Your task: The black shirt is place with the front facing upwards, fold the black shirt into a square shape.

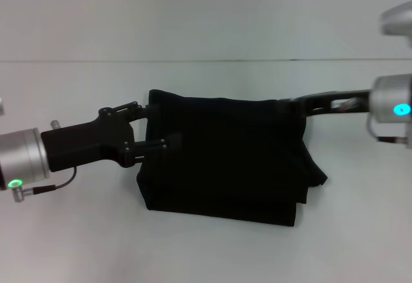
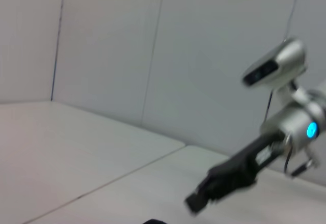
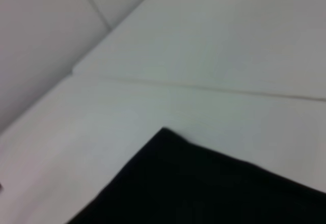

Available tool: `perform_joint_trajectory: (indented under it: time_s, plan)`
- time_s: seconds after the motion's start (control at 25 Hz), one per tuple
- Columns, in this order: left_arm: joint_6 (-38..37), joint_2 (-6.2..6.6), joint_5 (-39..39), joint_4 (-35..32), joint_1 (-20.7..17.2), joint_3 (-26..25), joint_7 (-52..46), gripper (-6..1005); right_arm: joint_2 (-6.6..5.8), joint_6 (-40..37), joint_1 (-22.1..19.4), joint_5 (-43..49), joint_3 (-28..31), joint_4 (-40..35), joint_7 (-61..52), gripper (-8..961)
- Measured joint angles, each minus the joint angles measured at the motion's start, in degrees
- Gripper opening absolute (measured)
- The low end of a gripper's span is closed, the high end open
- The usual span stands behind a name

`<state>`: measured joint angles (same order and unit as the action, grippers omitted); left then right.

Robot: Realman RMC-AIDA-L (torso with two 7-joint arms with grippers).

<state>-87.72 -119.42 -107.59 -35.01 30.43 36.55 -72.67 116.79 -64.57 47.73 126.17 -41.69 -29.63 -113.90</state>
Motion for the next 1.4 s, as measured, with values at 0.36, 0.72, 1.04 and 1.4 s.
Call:
perform_joint_trajectory:
  time_s: [0.36, 0.72, 1.04, 1.4]
  plan:
    - [-1.58, -0.01, 0.02, 0.38, -0.47, -1.25, -0.01, 842, 3.16, 12.82, 3.84, -0.23, -8.94, 6.25, 3.51, 36]
    - [-1.61, -0.11, 0.02, 0.42, -0.24, -1.31, -0.18, 842, 3.04, 14.20, 3.16, -0.33, -10.39, 6.59, 3.42, 64]
    - [-1.68, -0.11, 0.02, 0.48, -0.20, -1.35, -0.31, 843, 1.30, 5.67, -4.13, -6.29, -8.06, -3.83, -1.39, 98]
    - [-1.68, -0.02, 0.02, 0.47, 0.40, -1.21, -0.35, 843, -7.01, -7.89, -6.39, -5.23, -7.31, -3.93, -19.93, 333]
